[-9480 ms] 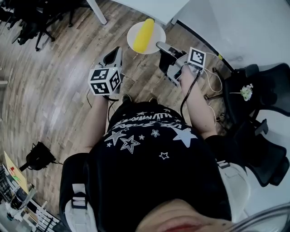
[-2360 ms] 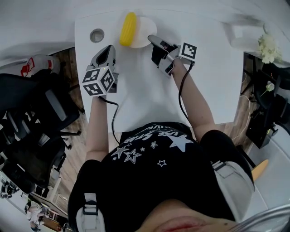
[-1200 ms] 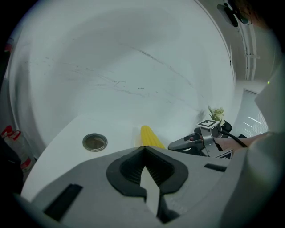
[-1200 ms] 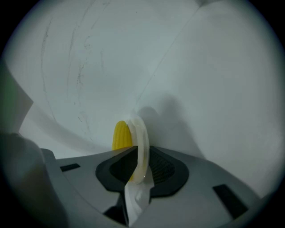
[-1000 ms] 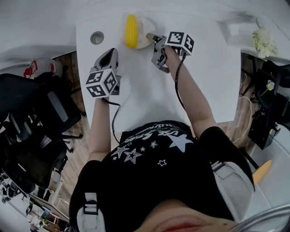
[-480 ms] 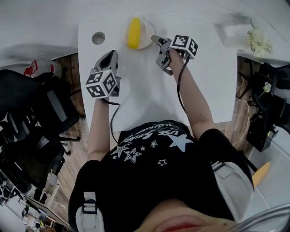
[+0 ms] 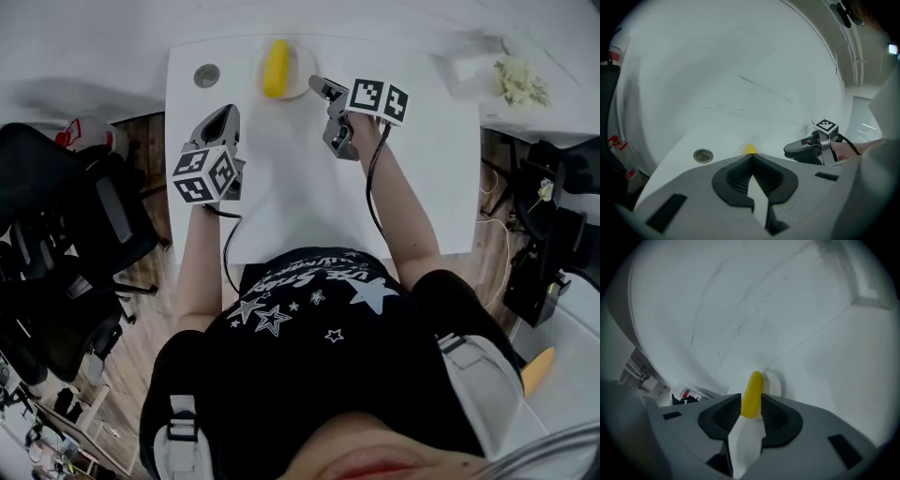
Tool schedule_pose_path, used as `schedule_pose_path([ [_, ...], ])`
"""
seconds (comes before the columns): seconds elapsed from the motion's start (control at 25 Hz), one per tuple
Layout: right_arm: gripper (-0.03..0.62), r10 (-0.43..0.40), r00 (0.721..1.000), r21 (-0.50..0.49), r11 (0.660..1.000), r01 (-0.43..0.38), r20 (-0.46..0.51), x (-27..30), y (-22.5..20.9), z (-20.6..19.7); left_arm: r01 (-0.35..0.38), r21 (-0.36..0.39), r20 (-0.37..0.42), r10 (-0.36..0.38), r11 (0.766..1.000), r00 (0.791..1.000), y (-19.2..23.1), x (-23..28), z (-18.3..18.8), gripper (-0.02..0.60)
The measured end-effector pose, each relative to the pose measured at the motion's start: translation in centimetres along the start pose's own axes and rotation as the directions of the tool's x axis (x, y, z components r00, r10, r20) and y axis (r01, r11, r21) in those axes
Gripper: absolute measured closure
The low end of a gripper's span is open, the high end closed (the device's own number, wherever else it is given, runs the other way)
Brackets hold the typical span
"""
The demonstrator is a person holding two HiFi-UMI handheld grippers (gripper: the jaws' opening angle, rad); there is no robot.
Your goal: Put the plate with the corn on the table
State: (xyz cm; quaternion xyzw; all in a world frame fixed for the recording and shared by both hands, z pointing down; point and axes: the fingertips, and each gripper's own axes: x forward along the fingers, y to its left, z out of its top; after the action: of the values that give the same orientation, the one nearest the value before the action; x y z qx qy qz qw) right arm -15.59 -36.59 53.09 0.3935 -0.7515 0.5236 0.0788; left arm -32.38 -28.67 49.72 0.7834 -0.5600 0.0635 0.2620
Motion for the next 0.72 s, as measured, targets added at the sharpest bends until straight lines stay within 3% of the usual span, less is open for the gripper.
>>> schedule_pose_path([
  [0.32, 0.515, 0.097, 0.995, -0.285, 0.953, -0.099, -0.020, -4.1, 4.9, -0.7, -0.044, 0.001, 0.066, 0.044, 0.999, 0.997, -3.5, -3.9, 0.7, 0.577],
  [0.72, 0.561, 0.148, 0.986, -0.491, 0.856, -0.164, -0.070, -11.4, 5.7, -3.1, -0.113, 0.004, 0.123, 0.112, 0.994, 0.986, -10.0, -8.4, -0.4, 0.577],
])
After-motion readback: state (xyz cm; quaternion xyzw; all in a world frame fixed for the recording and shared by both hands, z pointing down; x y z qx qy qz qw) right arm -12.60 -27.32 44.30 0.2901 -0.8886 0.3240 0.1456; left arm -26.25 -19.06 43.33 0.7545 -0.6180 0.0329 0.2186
